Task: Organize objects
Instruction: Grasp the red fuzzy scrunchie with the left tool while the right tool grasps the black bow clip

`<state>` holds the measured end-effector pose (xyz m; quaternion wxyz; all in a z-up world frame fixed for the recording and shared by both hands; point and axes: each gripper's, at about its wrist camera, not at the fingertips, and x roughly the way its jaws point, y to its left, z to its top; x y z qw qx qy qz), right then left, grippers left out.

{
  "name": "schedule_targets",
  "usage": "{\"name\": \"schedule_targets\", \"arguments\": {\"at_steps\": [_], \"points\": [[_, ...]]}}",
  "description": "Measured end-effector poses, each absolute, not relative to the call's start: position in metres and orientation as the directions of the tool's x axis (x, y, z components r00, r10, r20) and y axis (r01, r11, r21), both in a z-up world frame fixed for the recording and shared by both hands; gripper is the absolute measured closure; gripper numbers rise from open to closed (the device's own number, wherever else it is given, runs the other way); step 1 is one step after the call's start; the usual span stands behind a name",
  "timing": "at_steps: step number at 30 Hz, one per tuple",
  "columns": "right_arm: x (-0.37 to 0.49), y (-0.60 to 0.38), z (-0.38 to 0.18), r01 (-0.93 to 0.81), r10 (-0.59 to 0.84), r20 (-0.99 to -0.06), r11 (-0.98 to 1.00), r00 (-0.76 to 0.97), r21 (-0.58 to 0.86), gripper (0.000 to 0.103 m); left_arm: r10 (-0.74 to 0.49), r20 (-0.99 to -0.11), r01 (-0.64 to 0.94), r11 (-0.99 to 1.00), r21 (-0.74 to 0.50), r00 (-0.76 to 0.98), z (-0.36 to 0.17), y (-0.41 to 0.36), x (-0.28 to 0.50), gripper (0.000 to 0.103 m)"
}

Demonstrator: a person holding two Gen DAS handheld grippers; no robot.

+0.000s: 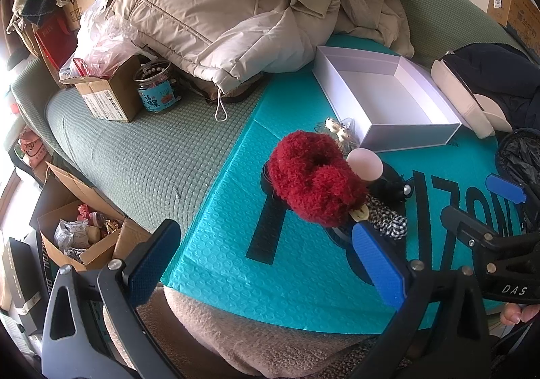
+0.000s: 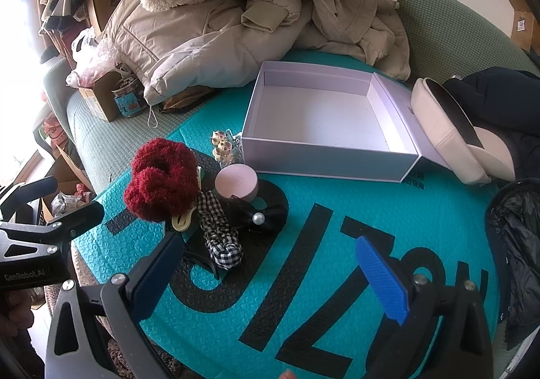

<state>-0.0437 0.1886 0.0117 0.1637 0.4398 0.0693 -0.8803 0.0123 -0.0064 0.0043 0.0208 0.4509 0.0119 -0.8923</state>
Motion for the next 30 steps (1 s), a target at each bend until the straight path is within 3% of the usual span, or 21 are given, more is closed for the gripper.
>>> {"name": "schedule_targets", "arguments": {"at_steps": [19, 30], "points": [[-0.066, 0.198, -0.019, 0.360, -0.250, -0.825, -0.931, -0.506, 0.061, 0.001, 0.016, -0.840, 0.033, -0.999, -0.040, -0.542, -0.018, 0.003, -0.011, 0.003], [-0.091, 0.199, -0.044, 0.370, -0.270, -0.853, -0.924, -0.448, 0.098, 0.007, 0.044, -0.853, 0.022, -0.998, -0.065, -0.519, -0.028, 0.012, -0.037, 0.003]]}}
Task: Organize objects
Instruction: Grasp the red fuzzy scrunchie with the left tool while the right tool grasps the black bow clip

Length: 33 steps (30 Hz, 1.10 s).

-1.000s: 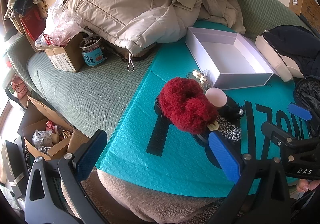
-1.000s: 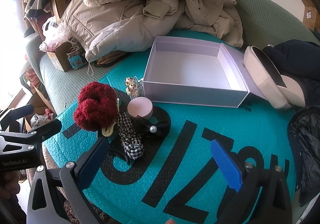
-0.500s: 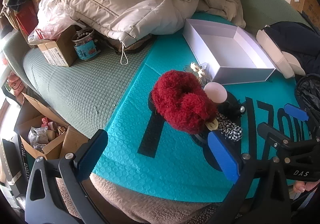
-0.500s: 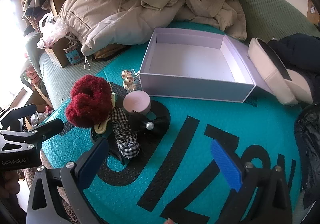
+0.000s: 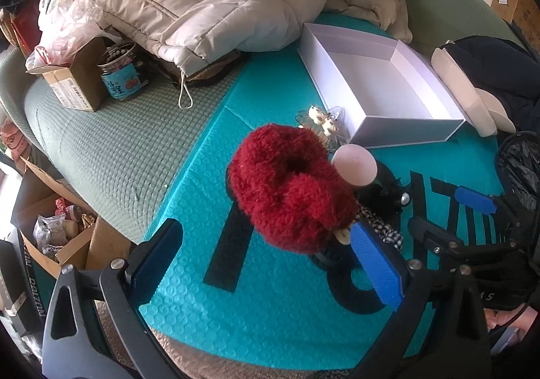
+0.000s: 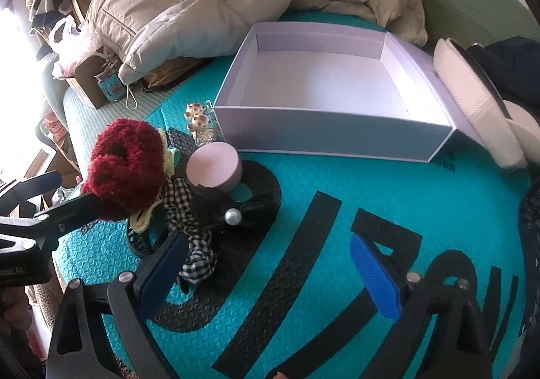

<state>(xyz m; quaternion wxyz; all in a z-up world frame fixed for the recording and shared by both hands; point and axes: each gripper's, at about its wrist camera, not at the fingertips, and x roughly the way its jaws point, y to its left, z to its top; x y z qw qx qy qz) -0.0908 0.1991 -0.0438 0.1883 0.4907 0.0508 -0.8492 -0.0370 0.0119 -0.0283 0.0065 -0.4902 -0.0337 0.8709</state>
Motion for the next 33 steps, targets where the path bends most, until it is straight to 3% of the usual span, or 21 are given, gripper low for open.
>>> {"name": "schedule_targets", "arguments": {"at_steps": [17, 20, 26, 28, 33], "points": [[-0.117, 0.189, -0.069, 0.403, -0.305, -0.883, -0.903, -0.357, 0.149, 0.019, 0.099, -0.874, 0.007, -0.993, -0.116, -0.475, -0.053, 0.017, -0.073, 0.003], [-0.118, 0.186, -0.070, 0.417, -0.327, -0.879, -0.893, -0.346, 0.167, 0.026, 0.117, -0.871, 0.002, -0.991, -0.134, -0.476, -0.055, 0.017, -0.077, 0.006], [-0.120, 0.179, -0.071, 0.453, -0.349, -0.872, -0.875, -0.344, 0.171, 0.045, 0.169, -0.860, -0.031, -0.984, -0.176, -0.481, -0.056, 0.020, -0.079, 0.024], [-0.119, 0.179, -0.071, 0.467, -0.357, -0.868, -0.867, -0.344, 0.172, 0.056, 0.186, -0.855, -0.044, -0.981, -0.188, -0.484, -0.055, 0.023, -0.079, 0.034], [-0.118, 0.178, -0.071, 0.481, -0.360, -0.864, -0.861, -0.351, 0.164, 0.069, 0.215, -0.849, -0.072, -0.976, -0.207, -0.482, -0.051, 0.029, -0.076, 0.060]]}}
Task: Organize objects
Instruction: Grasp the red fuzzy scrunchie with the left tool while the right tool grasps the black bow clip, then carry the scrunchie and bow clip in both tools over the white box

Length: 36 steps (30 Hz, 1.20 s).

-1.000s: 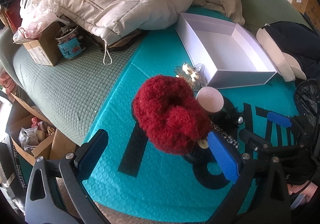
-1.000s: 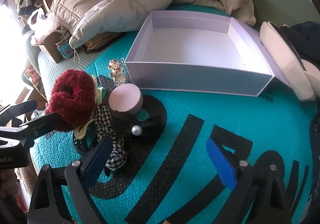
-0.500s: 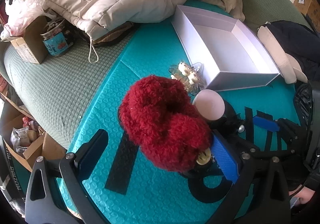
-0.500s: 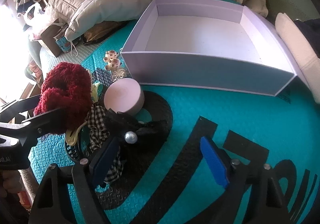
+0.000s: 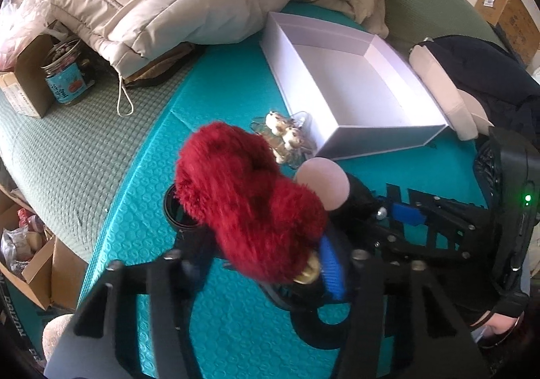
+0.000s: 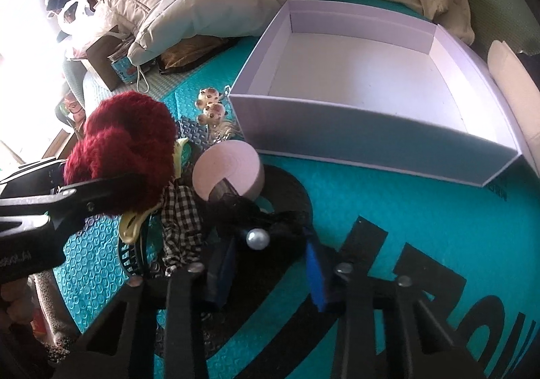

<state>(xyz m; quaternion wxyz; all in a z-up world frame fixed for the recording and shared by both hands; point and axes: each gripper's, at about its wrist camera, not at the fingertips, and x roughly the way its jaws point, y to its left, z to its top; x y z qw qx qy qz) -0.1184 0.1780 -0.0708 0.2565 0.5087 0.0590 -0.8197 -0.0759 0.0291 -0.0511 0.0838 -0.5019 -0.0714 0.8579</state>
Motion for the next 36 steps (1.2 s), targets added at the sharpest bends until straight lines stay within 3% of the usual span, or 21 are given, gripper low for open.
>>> {"name": "schedule_targets", "arguments": {"at_steps": [4, 10, 20, 22, 36], "points": [[-0.116, 0.181, -0.068, 0.481, -0.366, -0.859, -0.861, -0.359, 0.165, 0.072, 0.239, -0.840, -0.080, -0.970, -0.229, -0.487, -0.045, 0.030, -0.072, 0.076], [-0.109, 0.187, -0.059, 0.491, -0.370, -0.847, -0.858, -0.383, 0.153, 0.073, 0.257, -0.826, -0.087, -0.965, -0.247, -0.503, -0.037, 0.033, -0.061, 0.083], [-0.083, 0.206, -0.040, 0.539, -0.387, -0.826, -0.833, -0.410, 0.123, 0.073, 0.237, -0.793, -0.071, -0.968, -0.239, -0.561, -0.015, 0.046, -0.026, 0.086], [-0.077, 0.211, -0.036, 0.550, -0.393, -0.821, -0.827, -0.414, 0.118, 0.073, 0.186, -0.788, 0.016, -0.971, -0.240, -0.588, -0.011, 0.051, -0.019, 0.086], [-0.043, 0.254, -0.008, 0.579, -0.435, -0.774, -0.808, -0.460, 0.111, 0.073, 0.159, -0.761, 0.009, -0.977, -0.212, -0.629, 0.014, 0.102, 0.019, 0.086]]}}
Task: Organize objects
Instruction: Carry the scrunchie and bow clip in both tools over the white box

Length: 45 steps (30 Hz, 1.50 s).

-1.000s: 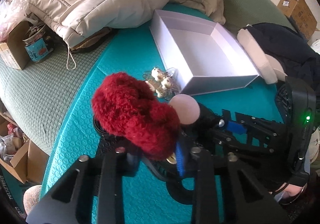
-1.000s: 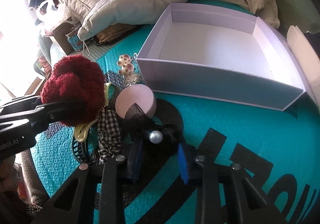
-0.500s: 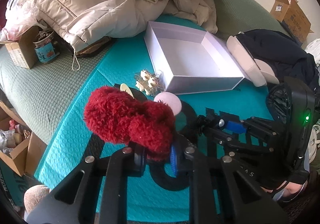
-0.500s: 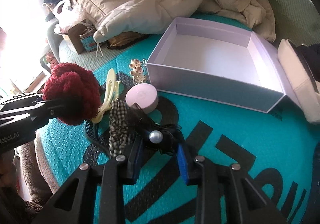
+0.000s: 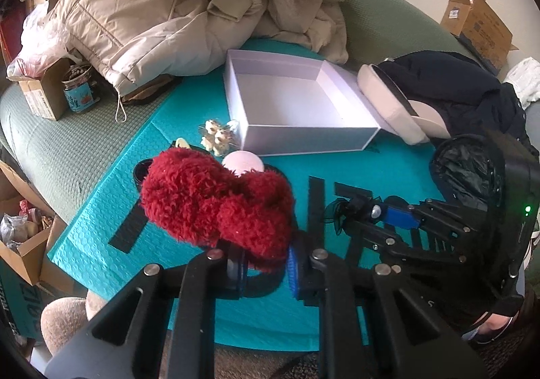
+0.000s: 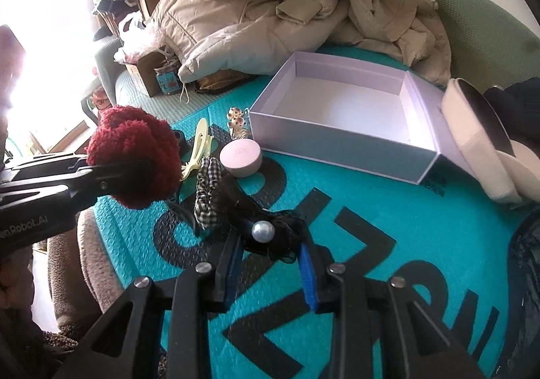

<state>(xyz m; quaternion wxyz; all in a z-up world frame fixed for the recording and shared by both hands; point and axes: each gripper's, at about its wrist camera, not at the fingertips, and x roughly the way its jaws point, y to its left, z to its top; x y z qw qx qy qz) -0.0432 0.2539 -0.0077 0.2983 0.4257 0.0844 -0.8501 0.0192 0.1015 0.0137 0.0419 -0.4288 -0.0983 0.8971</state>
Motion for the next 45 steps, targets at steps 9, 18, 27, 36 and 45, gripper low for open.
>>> {"name": "schedule_targets", "arguments": {"at_steps": [9, 18, 27, 36, 45], "points": [[-0.032, 0.272, 0.000, 0.579, -0.458, -0.751, -0.806, -0.475, 0.125, 0.073, 0.157, -0.757, -0.025, -0.983, -0.182, -0.635, 0.024, 0.136, 0.027, 0.086], [-0.045, 0.276, 0.006, 0.579, -0.475, -0.736, -0.803, -0.482, 0.140, 0.073, 0.177, -0.765, -0.045, -0.981, -0.190, -0.619, 0.026, 0.143, 0.005, 0.086], [-0.077, 0.277, 0.012, 0.606, -0.498, -0.730, -0.782, -0.469, 0.145, 0.073, 0.177, -0.774, -0.049, -0.981, -0.186, -0.607, 0.032, 0.145, -0.040, 0.086], [-0.115, 0.278, 0.019, 0.618, -0.509, -0.711, -0.775, -0.486, 0.132, 0.073, 0.166, -0.775, -0.057, -0.985, -0.165, -0.610, 0.040, 0.149, -0.088, 0.086], [-0.153, 0.276, 0.020, 0.615, -0.503, -0.705, -0.779, -0.500, 0.120, 0.073, 0.161, -0.771, -0.071, -0.986, -0.149, -0.616, 0.045, 0.152, -0.130, 0.086]]}}
